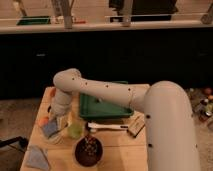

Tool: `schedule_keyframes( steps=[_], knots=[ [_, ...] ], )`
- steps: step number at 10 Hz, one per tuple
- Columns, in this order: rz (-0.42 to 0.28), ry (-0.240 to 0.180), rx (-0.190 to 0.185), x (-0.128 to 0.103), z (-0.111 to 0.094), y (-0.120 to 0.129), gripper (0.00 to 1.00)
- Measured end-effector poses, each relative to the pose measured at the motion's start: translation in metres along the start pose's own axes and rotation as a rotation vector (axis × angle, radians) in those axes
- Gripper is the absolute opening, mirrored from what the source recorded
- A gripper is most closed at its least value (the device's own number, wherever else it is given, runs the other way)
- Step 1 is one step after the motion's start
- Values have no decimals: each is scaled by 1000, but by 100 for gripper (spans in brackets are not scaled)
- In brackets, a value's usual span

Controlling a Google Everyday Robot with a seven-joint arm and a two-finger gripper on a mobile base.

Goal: Place sponge in paper cup

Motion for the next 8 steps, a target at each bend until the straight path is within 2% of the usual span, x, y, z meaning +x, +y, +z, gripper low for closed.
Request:
schedule_keyframes(
  steps=[1, 4, 6, 8],
  knots=[
    [-8, 0, -3, -1, 2, -1, 1],
    [-97, 54, 8, -8, -4, -1, 1],
    [-193, 84, 12, -16, -8, -4, 1],
    [-296, 94, -3, -22, -8, -7, 1]
  ],
)
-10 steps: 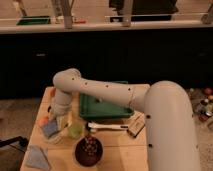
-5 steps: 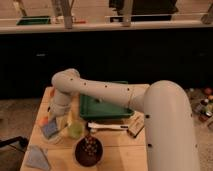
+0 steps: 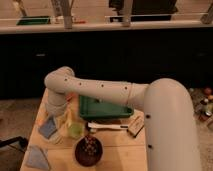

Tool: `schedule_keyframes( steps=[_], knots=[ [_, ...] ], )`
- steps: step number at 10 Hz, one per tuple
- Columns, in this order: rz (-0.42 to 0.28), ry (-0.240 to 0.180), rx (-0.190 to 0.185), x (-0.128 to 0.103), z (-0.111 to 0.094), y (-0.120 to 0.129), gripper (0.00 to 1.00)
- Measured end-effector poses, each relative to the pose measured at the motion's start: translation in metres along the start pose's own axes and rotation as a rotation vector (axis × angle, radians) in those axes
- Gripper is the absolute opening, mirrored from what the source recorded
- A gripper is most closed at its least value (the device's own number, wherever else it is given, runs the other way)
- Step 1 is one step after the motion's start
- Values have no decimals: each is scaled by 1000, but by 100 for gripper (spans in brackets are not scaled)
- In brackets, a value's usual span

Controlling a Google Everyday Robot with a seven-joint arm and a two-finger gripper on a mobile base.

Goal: Place sponge in paper cup

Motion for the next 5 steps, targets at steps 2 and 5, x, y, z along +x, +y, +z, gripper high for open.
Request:
schedule_keyframes(
  steps=[2, 5],
  knots=[
    [-108, 2, -28, -8, 2, -6, 1],
    [-211, 1, -89, -18, 9, -15, 1]
  ],
)
